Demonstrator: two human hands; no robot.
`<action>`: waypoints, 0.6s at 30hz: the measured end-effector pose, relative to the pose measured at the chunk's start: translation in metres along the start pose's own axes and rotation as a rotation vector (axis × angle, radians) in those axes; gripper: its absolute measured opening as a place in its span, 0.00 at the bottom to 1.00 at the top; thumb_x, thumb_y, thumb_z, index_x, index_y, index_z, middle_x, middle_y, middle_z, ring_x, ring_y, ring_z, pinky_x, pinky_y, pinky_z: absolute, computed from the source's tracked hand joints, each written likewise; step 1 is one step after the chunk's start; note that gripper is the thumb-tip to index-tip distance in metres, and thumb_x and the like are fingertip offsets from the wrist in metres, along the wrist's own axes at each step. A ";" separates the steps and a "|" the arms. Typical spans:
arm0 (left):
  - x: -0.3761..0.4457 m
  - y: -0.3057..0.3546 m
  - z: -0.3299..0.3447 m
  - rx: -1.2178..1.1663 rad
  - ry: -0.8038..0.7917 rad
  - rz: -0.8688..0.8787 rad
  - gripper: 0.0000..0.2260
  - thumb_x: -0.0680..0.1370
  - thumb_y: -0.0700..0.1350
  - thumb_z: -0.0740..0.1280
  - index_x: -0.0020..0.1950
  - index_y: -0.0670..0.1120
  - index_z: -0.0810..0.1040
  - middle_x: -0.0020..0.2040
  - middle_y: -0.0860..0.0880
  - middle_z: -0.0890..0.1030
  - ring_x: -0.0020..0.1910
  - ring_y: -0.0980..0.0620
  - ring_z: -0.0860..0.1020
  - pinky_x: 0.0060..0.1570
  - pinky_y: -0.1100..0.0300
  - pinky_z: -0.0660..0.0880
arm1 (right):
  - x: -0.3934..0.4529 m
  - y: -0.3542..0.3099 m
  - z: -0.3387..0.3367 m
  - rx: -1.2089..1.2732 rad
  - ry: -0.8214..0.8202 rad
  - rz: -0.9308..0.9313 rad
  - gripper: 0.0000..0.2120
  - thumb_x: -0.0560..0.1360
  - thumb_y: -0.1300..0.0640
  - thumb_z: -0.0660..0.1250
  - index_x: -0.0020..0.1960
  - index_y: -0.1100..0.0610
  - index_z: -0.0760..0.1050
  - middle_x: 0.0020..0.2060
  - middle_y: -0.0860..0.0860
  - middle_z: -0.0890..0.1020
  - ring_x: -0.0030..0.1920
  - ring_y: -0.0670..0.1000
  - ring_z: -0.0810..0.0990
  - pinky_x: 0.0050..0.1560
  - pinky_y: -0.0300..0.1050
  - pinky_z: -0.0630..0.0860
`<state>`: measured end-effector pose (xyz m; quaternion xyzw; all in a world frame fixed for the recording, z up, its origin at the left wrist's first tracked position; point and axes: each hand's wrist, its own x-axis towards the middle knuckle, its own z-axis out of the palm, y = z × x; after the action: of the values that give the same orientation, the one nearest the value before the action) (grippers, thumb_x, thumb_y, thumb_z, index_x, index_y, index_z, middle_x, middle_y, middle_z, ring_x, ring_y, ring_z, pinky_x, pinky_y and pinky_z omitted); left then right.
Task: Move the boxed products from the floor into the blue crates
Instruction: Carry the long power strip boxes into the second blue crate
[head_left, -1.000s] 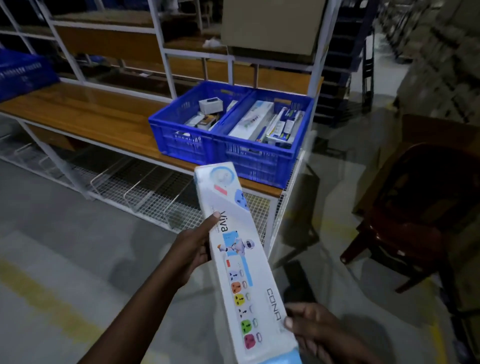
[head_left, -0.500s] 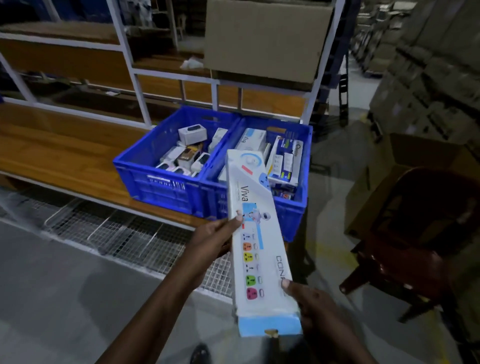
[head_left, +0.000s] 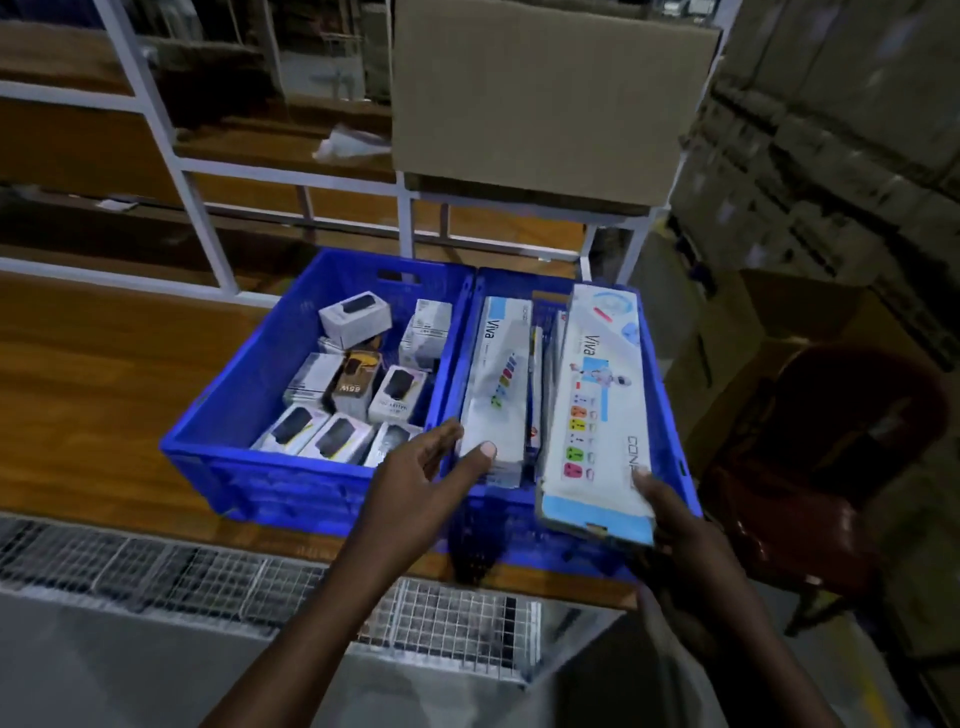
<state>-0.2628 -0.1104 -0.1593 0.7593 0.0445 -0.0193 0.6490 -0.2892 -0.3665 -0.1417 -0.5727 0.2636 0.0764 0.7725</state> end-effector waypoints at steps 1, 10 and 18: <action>0.006 -0.002 -0.003 0.017 -0.009 0.006 0.46 0.63 0.76 0.72 0.75 0.54 0.74 0.73 0.57 0.76 0.71 0.59 0.74 0.72 0.49 0.73 | 0.010 -0.003 0.004 0.006 0.031 -0.008 0.20 0.68 0.46 0.77 0.49 0.62 0.87 0.49 0.62 0.87 0.51 0.64 0.79 0.45 0.51 0.74; 0.054 -0.016 -0.016 0.050 -0.002 0.011 0.44 0.62 0.78 0.70 0.75 0.60 0.73 0.74 0.62 0.73 0.75 0.59 0.70 0.75 0.49 0.69 | 0.083 -0.038 0.026 -0.081 0.117 0.005 0.12 0.81 0.57 0.68 0.55 0.67 0.78 0.31 0.57 0.86 0.26 0.52 0.85 0.22 0.38 0.76; 0.098 -0.017 -0.024 0.088 0.018 -0.043 0.42 0.63 0.78 0.70 0.75 0.64 0.71 0.76 0.61 0.71 0.75 0.59 0.69 0.74 0.48 0.70 | 0.131 -0.017 0.014 -0.704 0.373 -0.314 0.30 0.74 0.37 0.60 0.41 0.66 0.76 0.31 0.55 0.80 0.33 0.53 0.78 0.35 0.48 0.73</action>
<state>-0.1675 -0.0799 -0.1810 0.7861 0.0659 -0.0285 0.6139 -0.1665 -0.3835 -0.1899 -0.8386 0.2663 -0.0619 0.4711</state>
